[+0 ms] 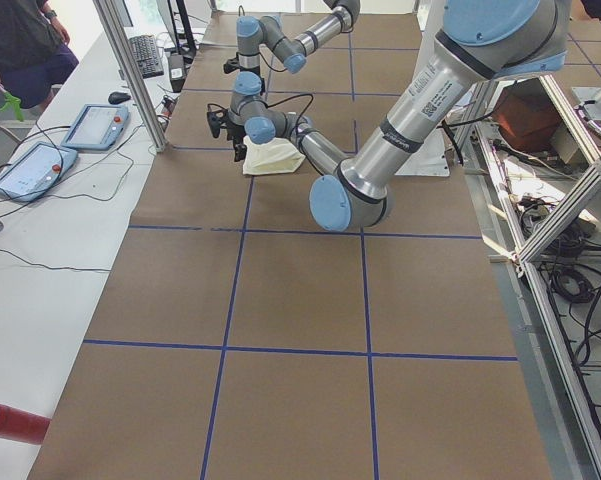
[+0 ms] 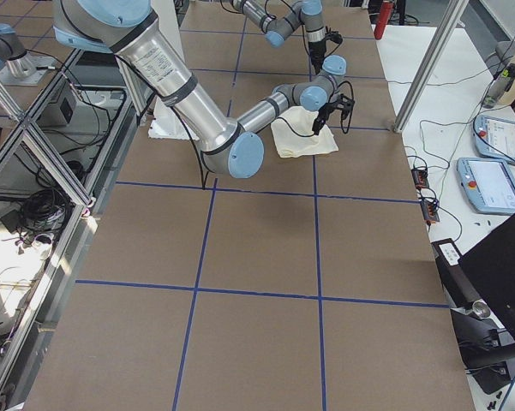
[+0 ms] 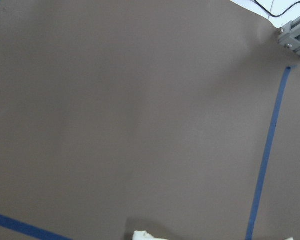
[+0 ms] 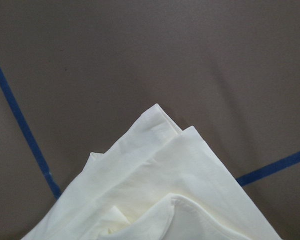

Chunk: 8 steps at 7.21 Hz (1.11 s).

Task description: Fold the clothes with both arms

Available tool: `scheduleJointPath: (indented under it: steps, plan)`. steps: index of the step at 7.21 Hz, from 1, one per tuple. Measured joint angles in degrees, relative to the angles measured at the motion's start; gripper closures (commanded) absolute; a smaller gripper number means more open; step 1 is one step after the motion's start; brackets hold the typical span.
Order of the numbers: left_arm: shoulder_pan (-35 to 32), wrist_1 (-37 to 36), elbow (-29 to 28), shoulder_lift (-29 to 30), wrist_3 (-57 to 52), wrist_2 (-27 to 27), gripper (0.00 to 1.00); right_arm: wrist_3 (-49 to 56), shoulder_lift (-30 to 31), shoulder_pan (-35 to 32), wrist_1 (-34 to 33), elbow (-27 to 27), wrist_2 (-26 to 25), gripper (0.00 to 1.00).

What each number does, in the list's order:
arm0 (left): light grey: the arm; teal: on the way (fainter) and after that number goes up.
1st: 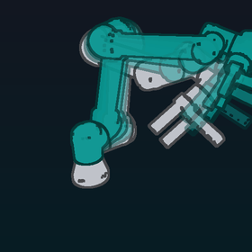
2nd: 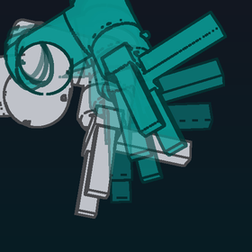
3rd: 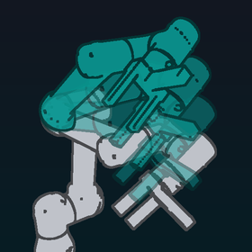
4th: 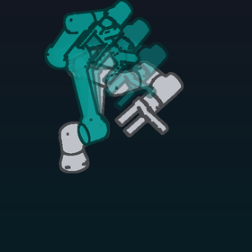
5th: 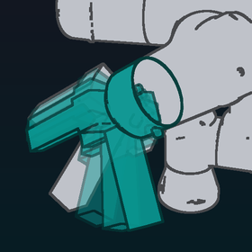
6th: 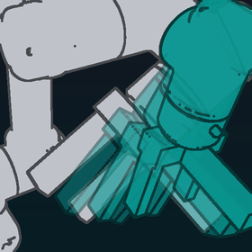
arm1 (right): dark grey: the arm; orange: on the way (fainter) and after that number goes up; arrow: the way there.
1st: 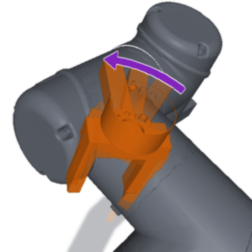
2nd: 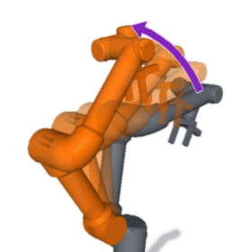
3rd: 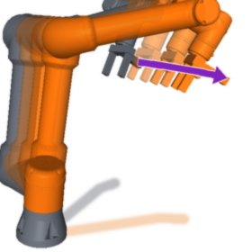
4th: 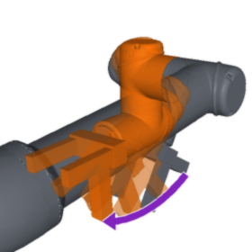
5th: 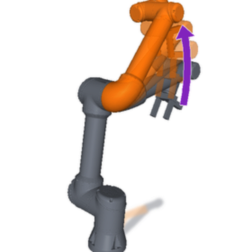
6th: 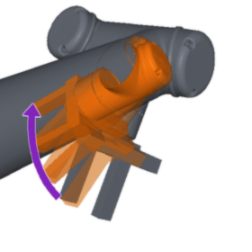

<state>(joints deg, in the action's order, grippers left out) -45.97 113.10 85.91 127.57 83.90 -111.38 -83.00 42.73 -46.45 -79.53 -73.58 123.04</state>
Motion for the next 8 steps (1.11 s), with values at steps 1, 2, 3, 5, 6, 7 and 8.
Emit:
scheduleJointPath:
  steps: [1,2,3,5,6,7,8]
  plan:
    - [1.1,0.1,2.4,-2.0,-0.5,-0.7,0.00,5.2,0.6,-0.3,-4.4,-1.9,-0.5,0.00]
    - [3.3,1.2,3.3,-2.8,0.5,-1.2,0.00,12.1,2.7,-1.4,-8.5,-5.1,-0.9,0.00]
    - [5.5,4.2,3.4,-3.8,3.5,-1.4,0.00,18.5,5.5,-3.2,-10.5,-7.9,-0.8,0.00]
    - [9.4,13.2,3.0,-6.4,11.2,-1.3,0.00,26.9,8.8,-6.5,-11.4,-10.0,-0.4,0.00]
    - [10.9,15.3,2.7,-6.5,13.6,-1.1,0.00,29.1,9.6,-7.8,-11.4,-10.4,-0.1,0.00]
    - [11.8,17.1,2.1,-6.4,14.9,-1.0,0.00,30.5,10.4,-8.6,-11.4,-10.9,0.0,0.00]
    - [12.2,19.6,1.0,-6.2,15.7,-0.9,0.00,31.0,10.6,-9.0,-11.4,-11.0,0.1,0.00]
